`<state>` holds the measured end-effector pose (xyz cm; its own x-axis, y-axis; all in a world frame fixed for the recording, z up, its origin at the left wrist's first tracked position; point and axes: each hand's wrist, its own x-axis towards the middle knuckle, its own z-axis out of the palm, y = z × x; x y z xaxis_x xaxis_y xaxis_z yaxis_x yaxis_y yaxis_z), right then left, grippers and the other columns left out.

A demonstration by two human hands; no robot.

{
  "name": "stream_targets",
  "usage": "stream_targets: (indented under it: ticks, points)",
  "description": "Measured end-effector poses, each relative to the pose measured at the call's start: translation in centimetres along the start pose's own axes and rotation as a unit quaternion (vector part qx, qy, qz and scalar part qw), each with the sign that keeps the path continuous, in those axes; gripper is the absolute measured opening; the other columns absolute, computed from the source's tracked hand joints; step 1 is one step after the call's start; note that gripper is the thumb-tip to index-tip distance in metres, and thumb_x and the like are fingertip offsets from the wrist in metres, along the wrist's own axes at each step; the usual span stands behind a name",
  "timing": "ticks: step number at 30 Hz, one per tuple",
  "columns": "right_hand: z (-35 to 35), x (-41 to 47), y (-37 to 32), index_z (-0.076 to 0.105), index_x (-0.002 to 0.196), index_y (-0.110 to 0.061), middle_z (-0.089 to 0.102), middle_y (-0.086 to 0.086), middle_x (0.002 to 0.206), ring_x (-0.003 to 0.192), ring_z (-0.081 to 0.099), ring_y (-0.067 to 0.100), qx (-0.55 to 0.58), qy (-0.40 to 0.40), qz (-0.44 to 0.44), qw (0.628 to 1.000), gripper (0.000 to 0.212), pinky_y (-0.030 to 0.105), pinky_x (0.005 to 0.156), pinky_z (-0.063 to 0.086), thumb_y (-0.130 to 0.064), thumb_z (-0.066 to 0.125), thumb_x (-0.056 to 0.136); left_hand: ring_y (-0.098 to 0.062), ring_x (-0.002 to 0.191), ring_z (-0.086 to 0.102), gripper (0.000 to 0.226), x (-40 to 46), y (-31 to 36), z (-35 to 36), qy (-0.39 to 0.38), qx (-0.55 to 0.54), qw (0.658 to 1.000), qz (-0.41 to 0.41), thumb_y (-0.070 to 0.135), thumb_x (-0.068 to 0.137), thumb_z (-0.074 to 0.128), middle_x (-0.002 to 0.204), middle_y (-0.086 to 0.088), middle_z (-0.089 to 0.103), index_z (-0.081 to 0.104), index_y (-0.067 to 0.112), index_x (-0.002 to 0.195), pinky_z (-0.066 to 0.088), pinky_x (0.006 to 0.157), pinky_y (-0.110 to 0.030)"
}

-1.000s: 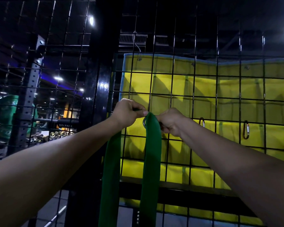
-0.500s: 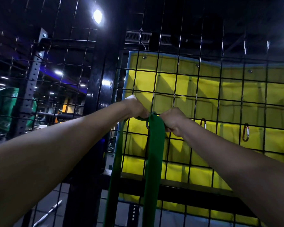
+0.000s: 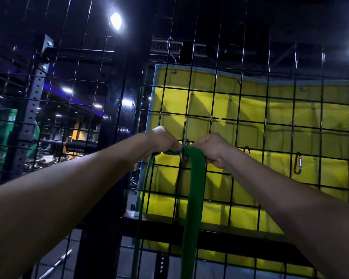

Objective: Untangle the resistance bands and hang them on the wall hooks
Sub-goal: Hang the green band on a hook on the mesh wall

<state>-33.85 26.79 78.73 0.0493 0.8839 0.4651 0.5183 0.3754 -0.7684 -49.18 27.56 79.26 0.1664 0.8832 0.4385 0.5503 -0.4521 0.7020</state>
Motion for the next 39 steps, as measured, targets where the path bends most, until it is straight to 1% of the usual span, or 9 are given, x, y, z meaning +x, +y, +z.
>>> stream_targets:
  ticks: [5, 9, 16, 20, 22, 25, 30, 36, 39]
  points:
    - [-0.9, -1.2, 0.0, 0.065, 0.093, 0.002, 0.068, 0.018, 0.094, 0.086, 0.066, 0.027, 0.047, -0.030, 0.004, 0.998, 0.022, 0.036, 0.076, 0.056, -0.019, 0.057, 0.092, -0.018, 0.089, 0.061, 0.026, 0.2, 0.0, 1.2, 0.010, 0.002, 1.000, 0.005, 0.013, 0.084, 0.065, 0.109, -0.010, 0.068, 0.068, 0.003, 0.108, 0.049, 0.066, -0.025]
    - [-0.6, -2.0, 0.5, 0.068, 0.095, 0.005, 0.073, 0.015, 0.090, 0.084, 0.068, 0.024, 0.002, -0.046, -0.014, 0.999, 0.044, 0.032, 0.077, 0.052, -0.038, 0.064, 0.085, -0.012, 0.062, 0.048, 0.026, 0.3, 0.0, 1.7, 0.016, 0.006, 1.000, -0.002, 0.015, 0.082, 0.066, 0.084, -0.006, 0.062, 0.067, 0.001, 0.105, 0.037, 0.050, -0.020]
    - [0.5, -2.6, 1.0, 0.068, 0.096, 0.005, 0.070, 0.019, 0.083, 0.068, 0.065, 0.022, -0.004, -0.031, -0.024, 0.999, 0.018, 0.037, 0.076, 0.056, -0.010, 0.057, 0.091, -0.017, 0.085, 0.055, 0.035, -0.7, -1.5, 2.0, 0.035, -0.071, 0.996, -0.039, 0.021, 0.081, 0.070, 0.107, -0.010, 0.065, 0.065, 0.004, 0.111, 0.040, 0.056, -0.022]
    - [0.5, -2.5, 1.0, 0.066, 0.097, 0.004, 0.069, 0.016, 0.076, 0.059, 0.067, 0.017, 0.044, -0.030, 0.006, 0.999, 0.016, 0.030, 0.062, 0.059, -0.007, 0.062, 0.087, -0.018, 0.084, 0.053, 0.033, -1.0, -1.6, 2.1, 0.046, -0.091, 0.993, -0.053, 0.020, 0.082, 0.069, 0.100, -0.009, 0.061, 0.063, 0.002, 0.109, 0.039, 0.055, -0.021]
    - [0.5, -2.3, 1.3, 0.067, 0.100, 0.005, 0.070, 0.018, 0.079, 0.063, 0.070, 0.021, 0.054, -0.024, 0.016, 0.998, 0.018, 0.035, 0.069, 0.060, -0.007, 0.063, 0.086, -0.016, 0.078, 0.054, 0.029, -1.3, -1.6, 2.4, 0.049, -0.099, 0.993, -0.052, 0.021, 0.082, 0.069, 0.092, -0.007, 0.062, 0.064, 0.003, 0.104, 0.039, 0.055, -0.022]
    - [0.9, -2.1, 2.0, 0.070, 0.095, -0.002, 0.072, 0.015, 0.089, 0.083, 0.069, 0.027, 0.009, 0.012, -0.012, 1.000, 0.014, 0.039, 0.081, 0.057, -0.011, 0.065, 0.085, -0.015, 0.079, 0.058, 0.018, -1.7, -2.3, 3.4, 0.088, -0.102, 0.991, 0.008, 0.019, 0.084, 0.066, 0.087, -0.004, 0.066, 0.071, 0.005, 0.095, 0.045, 0.059, -0.021]
    - [1.8, -2.6, 2.8, 0.075, 0.088, -0.005, 0.069, 0.017, 0.080, 0.071, 0.054, 0.017, -0.100, 0.060, -0.125, 0.985, 0.015, 0.032, 0.068, 0.048, -0.013, 0.062, 0.088, -0.015, 0.073, 0.049, 0.023, -3.2, -4.0, 6.1, 0.255, 0.108, 0.945, 0.172, 0.027, 0.092, 0.054, 0.084, 0.005, 0.052, 0.072, 0.013, 0.091, 0.028, 0.050, -0.023]
    - [1.3, -2.5, 1.8, 0.075, 0.093, -0.009, 0.069, 0.010, 0.084, 0.076, 0.057, 0.018, -0.161, 0.022, -0.132, 0.978, 0.018, 0.028, 0.070, 0.044, -0.020, 0.061, 0.089, -0.020, 0.084, 0.055, 0.026, -2.3, -4.3, 6.4, 0.222, 0.040, 0.965, 0.130, 0.030, 0.093, 0.052, 0.094, 0.000, 0.054, 0.066, 0.014, 0.109, 0.045, 0.068, -0.030]
    - [1.1, -2.1, 1.0, 0.073, 0.090, -0.008, 0.068, 0.012, 0.088, 0.081, 0.058, 0.020, -0.083, 0.025, -0.098, 0.991, 0.018, 0.035, 0.079, 0.049, -0.019, 0.059, 0.090, -0.021, 0.084, 0.054, 0.024, -2.2, -4.1, 5.9, 0.200, 0.059, 0.968, 0.140, 0.028, 0.093, 0.052, 0.091, 0.002, 0.049, 0.069, 0.016, 0.103, 0.044, 0.068, -0.034]
